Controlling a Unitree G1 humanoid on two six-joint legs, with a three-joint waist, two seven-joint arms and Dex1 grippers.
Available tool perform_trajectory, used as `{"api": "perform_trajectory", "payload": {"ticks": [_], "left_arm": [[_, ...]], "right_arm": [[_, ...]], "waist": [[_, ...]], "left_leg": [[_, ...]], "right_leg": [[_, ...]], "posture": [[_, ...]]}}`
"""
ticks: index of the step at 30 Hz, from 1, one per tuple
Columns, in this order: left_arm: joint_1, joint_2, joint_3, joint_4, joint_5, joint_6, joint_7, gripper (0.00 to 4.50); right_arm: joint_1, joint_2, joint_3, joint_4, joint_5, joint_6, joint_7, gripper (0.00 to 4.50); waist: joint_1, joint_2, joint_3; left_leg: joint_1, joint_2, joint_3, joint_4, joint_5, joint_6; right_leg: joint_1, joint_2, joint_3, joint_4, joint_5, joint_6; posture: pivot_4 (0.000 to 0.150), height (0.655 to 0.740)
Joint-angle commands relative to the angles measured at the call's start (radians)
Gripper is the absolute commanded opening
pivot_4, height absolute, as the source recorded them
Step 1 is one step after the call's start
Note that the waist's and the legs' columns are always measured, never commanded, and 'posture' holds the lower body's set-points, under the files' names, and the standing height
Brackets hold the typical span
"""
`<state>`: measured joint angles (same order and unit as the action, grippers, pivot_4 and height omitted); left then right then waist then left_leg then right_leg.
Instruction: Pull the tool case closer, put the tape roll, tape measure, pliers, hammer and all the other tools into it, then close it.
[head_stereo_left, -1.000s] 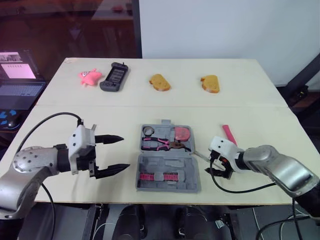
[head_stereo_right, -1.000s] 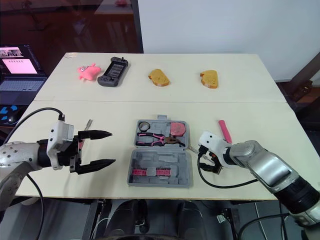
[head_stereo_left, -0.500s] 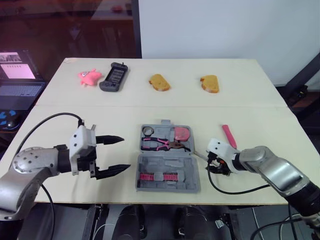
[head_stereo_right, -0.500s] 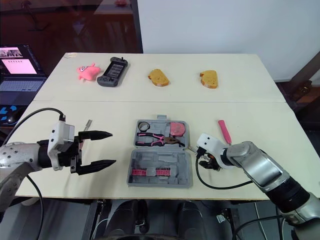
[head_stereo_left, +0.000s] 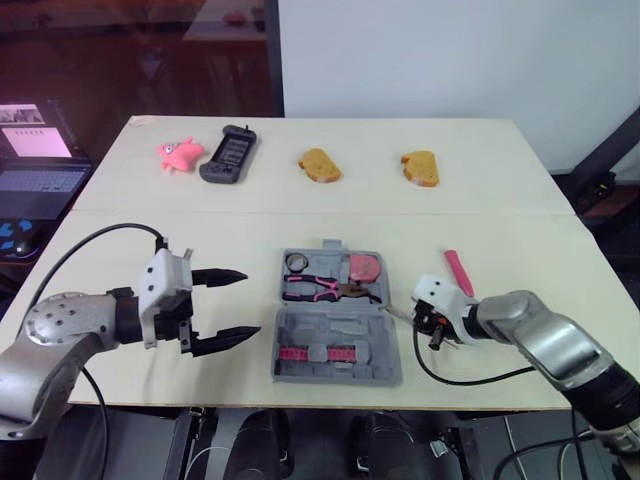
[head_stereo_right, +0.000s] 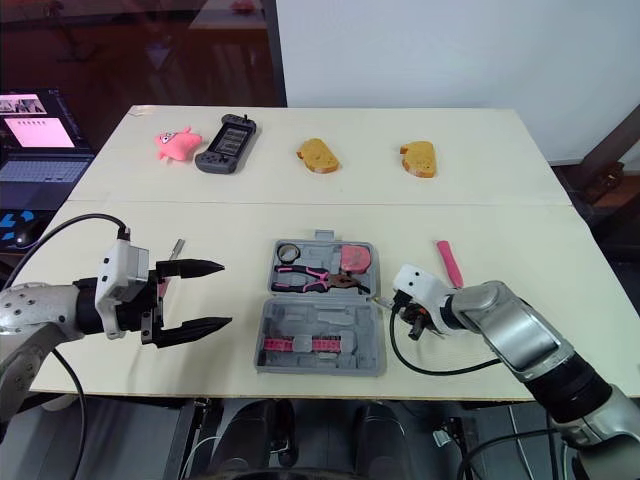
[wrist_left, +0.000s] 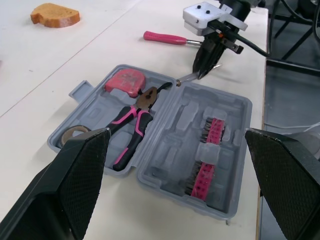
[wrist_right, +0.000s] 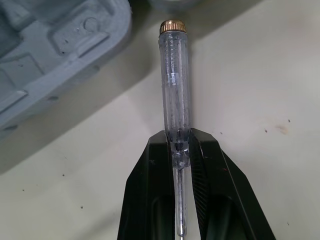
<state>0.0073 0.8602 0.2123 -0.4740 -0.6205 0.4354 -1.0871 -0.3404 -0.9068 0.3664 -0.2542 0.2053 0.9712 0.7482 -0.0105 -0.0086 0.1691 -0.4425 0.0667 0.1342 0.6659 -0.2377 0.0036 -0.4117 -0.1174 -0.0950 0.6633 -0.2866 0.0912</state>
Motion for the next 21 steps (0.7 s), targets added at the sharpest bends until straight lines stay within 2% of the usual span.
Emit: {"api": "perform_trajectory", "payload": {"ticks": [1,4,11,16,19,21], "left_arm": [[-0.004,0.01,0.009,-0.007,0.001,-0.01,-0.004,4.5],[-0.009,0.008,0.005,-0.001,0.004,-0.014,-0.006,4.5],[-0.02,0.009,0.001,0.032,0.012,-0.031,-0.024,4.5],[0.003,0.013,0.022,0.058,0.031,-0.057,-0.042,4.5],[0.032,0.018,0.051,0.06,0.038,-0.071,-0.043,4.5],[0.069,0.021,0.083,0.06,0.041,-0.084,-0.044,4.5]], "right_arm": [[-0.029,-0.007,-0.073,-0.066,0.038,0.081,0.019,0.01],[-0.039,-0.023,-0.092,-0.1,0.055,0.132,0.031,0.01],[-0.14,-0.197,-0.033,-0.24,0.068,0.184,0.16,0.01],[-0.384,-0.195,0.124,-0.343,0.079,0.233,0.269,0.01],[-0.541,-0.139,0.212,-0.332,0.11,0.351,0.298,0.01],[-0.664,-0.111,0.315,-0.305,0.13,0.379,0.377,0.01]], "waist": [[0.0,0.0,0.0],[-0.001,0.0,0.0],[-0.003,0.001,0.001],[-0.01,0.002,0.001],[-0.01,0.002,0.001],[-0.008,0.002,0.001]], "left_leg": [[0.0,0.0,0.0,0.0,0.0,0.0],[0.0,0.0,0.0,0.0,0.0,0.0],[0.0,0.0,0.0,0.0,-0.003,0.006],[-0.001,0.001,0.0,-0.002,-0.003,0.005],[-0.002,0.001,0.001,-0.001,-0.003,0.005],[-0.002,0.002,0.001,-0.001,-0.003,0.005]], "right_leg": [[0.0,0.0,0.0,0.0,0.0,0.0],[0.0,0.0,0.0,0.0,0.0,0.0],[-0.001,-0.001,0.0,0.0,0.0,0.0],[-0.004,0.0,0.0,0.0,0.0,-0.001],[-0.005,-0.001,0.0,0.001,0.0,-0.001],[-0.008,-0.001,0.0,0.001,0.0,-0.001]], "posture": [[0.15,0.7188],[0.15,0.7188],[0.15,0.7188],[0.15,0.7188],[0.15,0.7188],[0.15,0.7188]]}}
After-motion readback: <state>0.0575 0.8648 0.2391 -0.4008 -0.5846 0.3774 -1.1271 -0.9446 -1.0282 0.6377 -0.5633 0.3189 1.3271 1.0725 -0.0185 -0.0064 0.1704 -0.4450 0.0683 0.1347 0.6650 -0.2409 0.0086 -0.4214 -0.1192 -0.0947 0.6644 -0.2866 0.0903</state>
